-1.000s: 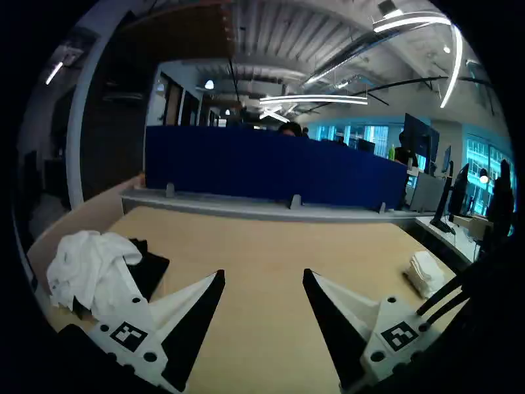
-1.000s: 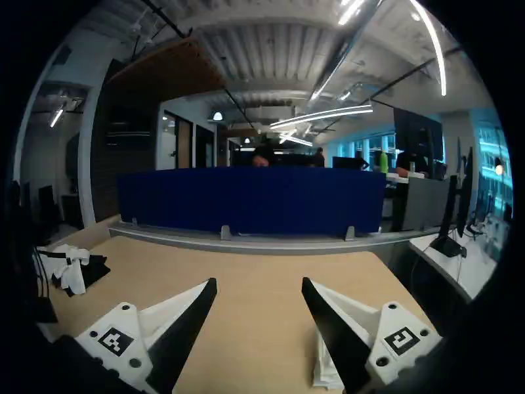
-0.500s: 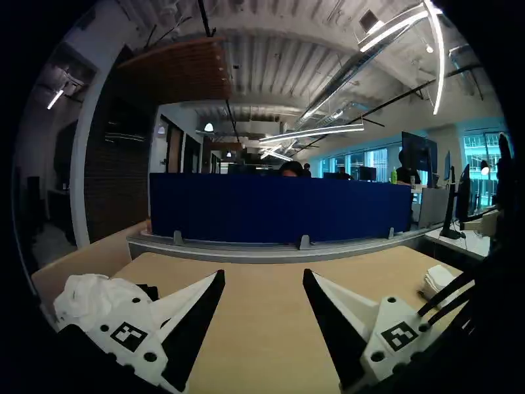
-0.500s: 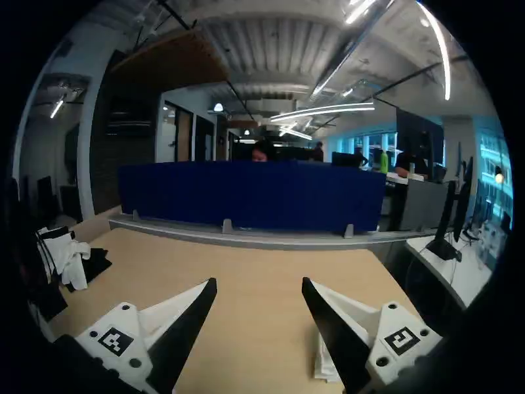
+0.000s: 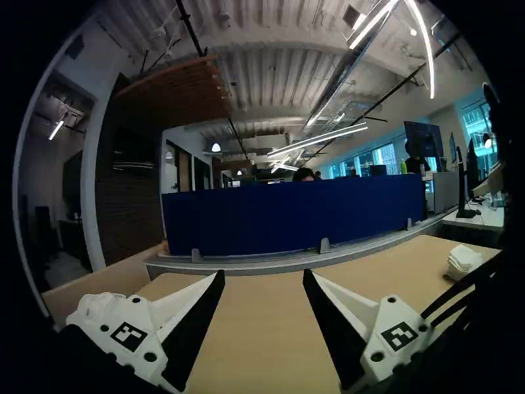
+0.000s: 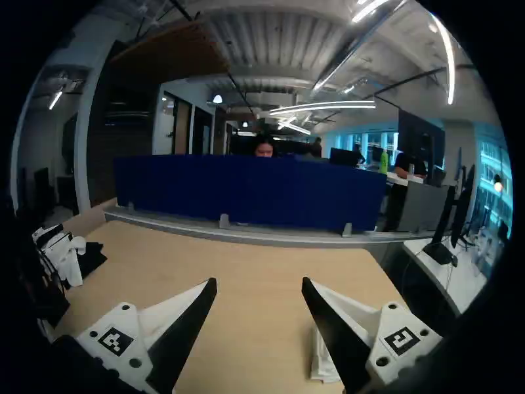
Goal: Fold towel
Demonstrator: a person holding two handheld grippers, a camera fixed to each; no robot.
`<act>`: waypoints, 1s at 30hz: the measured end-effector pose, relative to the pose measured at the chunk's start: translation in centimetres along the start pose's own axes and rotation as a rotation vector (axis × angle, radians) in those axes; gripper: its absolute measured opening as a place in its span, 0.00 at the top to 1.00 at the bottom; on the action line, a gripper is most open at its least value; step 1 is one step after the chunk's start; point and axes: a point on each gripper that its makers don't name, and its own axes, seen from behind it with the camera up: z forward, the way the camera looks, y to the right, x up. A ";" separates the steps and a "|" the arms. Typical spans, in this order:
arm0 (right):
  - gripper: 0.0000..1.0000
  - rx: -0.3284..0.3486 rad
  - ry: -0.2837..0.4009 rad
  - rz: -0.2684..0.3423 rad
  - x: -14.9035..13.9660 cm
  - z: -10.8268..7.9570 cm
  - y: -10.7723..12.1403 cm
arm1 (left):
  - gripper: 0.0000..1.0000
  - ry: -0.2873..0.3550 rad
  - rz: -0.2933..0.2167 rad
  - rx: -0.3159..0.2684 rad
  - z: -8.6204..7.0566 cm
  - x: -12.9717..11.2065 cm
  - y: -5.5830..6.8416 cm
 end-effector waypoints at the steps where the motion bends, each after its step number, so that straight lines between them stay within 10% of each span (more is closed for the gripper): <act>1: 0.00 -0.005 -0.001 -0.002 -0.1 0.2 0.1 | 0.12 0.003 0.003 0.003 0.0 -0.3 -0.1; 30: 0.00 0.005 -0.002 -0.088 -3.8 4.8 -3.3 | 0.12 -0.004 -0.054 0.067 0.4 -12.1 -2.4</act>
